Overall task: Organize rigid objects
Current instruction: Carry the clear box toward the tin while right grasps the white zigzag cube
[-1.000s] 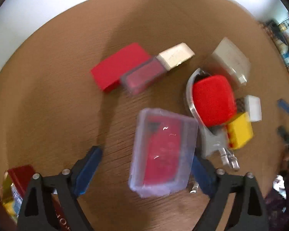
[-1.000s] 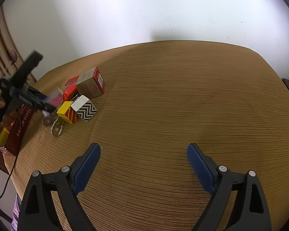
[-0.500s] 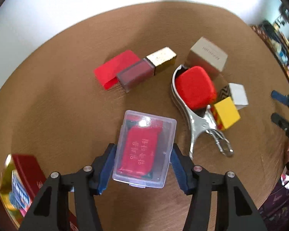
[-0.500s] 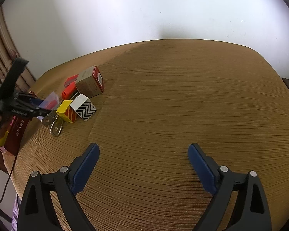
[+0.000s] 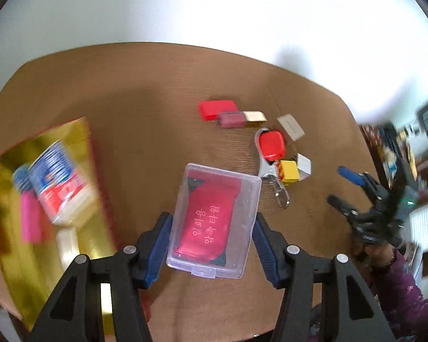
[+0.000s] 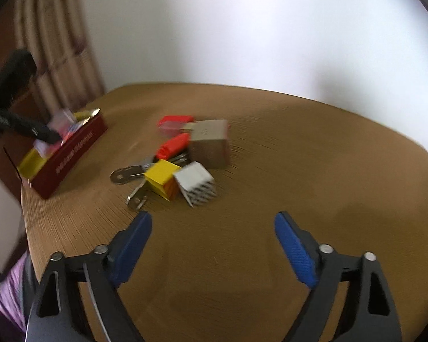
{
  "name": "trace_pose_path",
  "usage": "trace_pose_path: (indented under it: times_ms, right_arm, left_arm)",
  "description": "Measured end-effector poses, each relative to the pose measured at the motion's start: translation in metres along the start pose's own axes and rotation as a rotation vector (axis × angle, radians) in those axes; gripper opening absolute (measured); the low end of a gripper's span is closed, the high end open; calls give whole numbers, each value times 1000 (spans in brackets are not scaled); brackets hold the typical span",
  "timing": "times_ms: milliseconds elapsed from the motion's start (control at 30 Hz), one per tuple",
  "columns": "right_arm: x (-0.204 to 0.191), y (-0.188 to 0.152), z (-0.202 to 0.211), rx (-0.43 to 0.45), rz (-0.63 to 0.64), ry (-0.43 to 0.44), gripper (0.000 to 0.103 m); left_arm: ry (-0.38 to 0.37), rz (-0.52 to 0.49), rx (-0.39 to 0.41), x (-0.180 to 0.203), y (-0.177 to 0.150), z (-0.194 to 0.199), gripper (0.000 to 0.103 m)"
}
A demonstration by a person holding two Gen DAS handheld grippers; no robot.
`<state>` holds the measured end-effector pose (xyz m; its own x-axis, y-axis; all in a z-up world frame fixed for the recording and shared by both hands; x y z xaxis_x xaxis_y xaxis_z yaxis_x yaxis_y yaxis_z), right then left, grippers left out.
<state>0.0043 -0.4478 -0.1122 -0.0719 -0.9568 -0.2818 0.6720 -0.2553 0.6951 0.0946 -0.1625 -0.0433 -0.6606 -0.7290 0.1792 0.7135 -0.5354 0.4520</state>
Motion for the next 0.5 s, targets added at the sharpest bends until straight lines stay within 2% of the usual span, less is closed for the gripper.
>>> trace_pose_path:
  times_ms: [33, 67, 133, 233, 300, 467, 500]
  right_arm:
    - [-4, 5, -10, -21, 31, 10, 75]
    - [-5, 6, -17, -39, 53, 8, 72]
    - [-10, 12, -34, -75, 98, 2, 53]
    - [-9, 18, -49, -107, 119, 2, 52]
    - [-9, 20, -55, -130, 118, 35, 52]
    - [-17, 25, -60, -138, 148, 60, 52]
    - [-18, 24, -61, -150, 157, 60, 45]
  left_arm:
    - [3, 23, 5, -6, -7, 10, 58]
    - [4, 37, 8, -20, -2, 15, 58]
    - [31, 75, 17, -34, -6, 23, 58]
    - [52, 120, 20, -51, -18, 36, 58]
    - [60, 139, 17, -65, -30, 51, 58]
    - [80, 194, 12, -88, -46, 60, 58]
    - [85, 207, 11, -93, -48, 61, 58]
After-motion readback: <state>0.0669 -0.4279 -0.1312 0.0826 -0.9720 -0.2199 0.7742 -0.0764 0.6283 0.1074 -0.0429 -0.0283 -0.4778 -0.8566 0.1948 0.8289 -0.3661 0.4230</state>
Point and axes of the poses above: each gripper's, at about its wrist camera, not at the fingertips, and z roughly against the way its jaws point, x to its right, y to its top, the point moved 4 cm from there along -z, roughly the way its jaws point, and after that the axes turned 13 degrees about -z, right-handed, at the moved point
